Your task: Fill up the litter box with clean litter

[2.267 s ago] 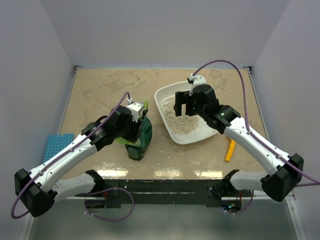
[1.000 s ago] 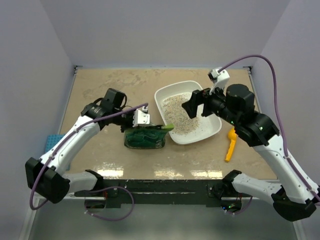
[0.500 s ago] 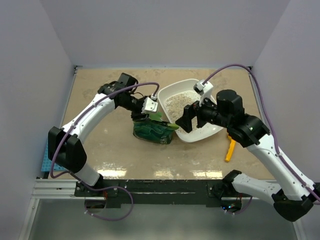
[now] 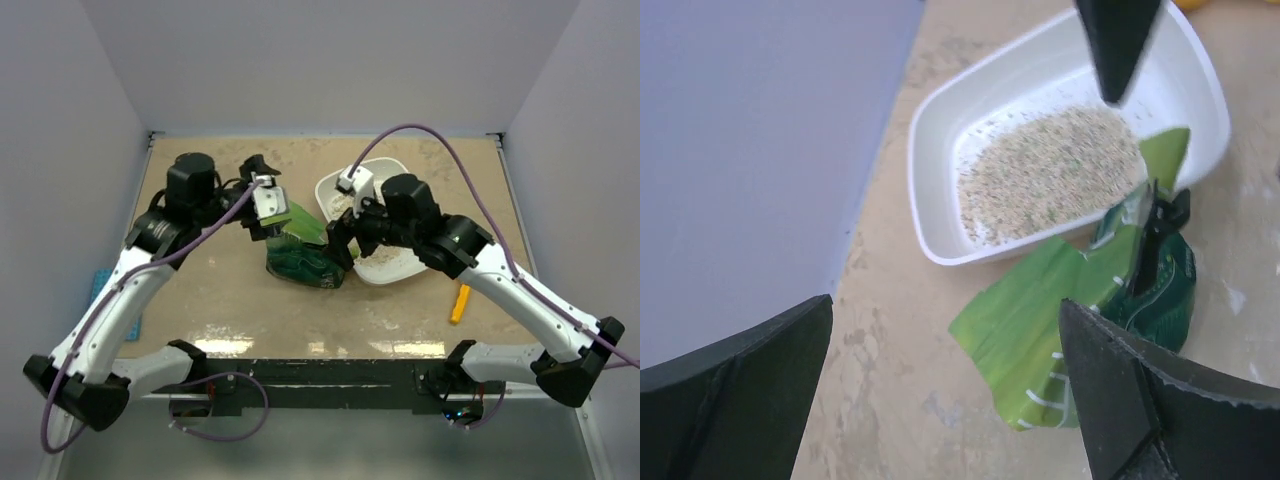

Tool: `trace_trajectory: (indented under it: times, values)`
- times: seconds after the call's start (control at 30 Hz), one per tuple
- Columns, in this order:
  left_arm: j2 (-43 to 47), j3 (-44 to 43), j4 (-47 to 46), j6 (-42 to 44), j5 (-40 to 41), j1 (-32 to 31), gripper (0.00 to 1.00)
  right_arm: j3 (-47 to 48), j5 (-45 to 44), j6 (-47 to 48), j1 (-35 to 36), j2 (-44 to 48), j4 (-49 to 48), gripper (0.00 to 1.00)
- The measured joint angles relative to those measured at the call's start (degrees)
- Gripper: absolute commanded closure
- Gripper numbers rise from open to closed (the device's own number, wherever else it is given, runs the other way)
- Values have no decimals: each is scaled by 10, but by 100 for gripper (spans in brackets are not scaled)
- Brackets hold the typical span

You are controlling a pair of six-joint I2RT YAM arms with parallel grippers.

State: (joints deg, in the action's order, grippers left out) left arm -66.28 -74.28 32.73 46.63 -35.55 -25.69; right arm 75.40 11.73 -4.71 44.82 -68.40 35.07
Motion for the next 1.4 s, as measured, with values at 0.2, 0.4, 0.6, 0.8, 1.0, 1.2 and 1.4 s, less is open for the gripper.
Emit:
trace_trajectory:
  times: [0.2,0.4,0.6,0.8,1.0,1.2,1.4]
  values:
    - [111,35,-74,-253,167,-2,0,-6,-56,94,77,-8,-7,2]
    - [106,48,-34,-419,226,-2,0,-84,-83,216,77,79,-62,2]
    - [151,108,1,-484,222,-2,0,-85,-72,286,77,73,-103,2]
    - [181,109,9,-491,211,-2,0,-85,-47,332,77,19,-101,2]
    - [187,129,12,-500,202,-2,0,-85,-46,359,77,-9,-93,2]
    - [196,143,12,-501,195,-2,0,-85,-47,367,77,-17,-93,2]
    - [192,143,12,-501,196,-2,0,-90,-61,370,77,-34,-99,11]
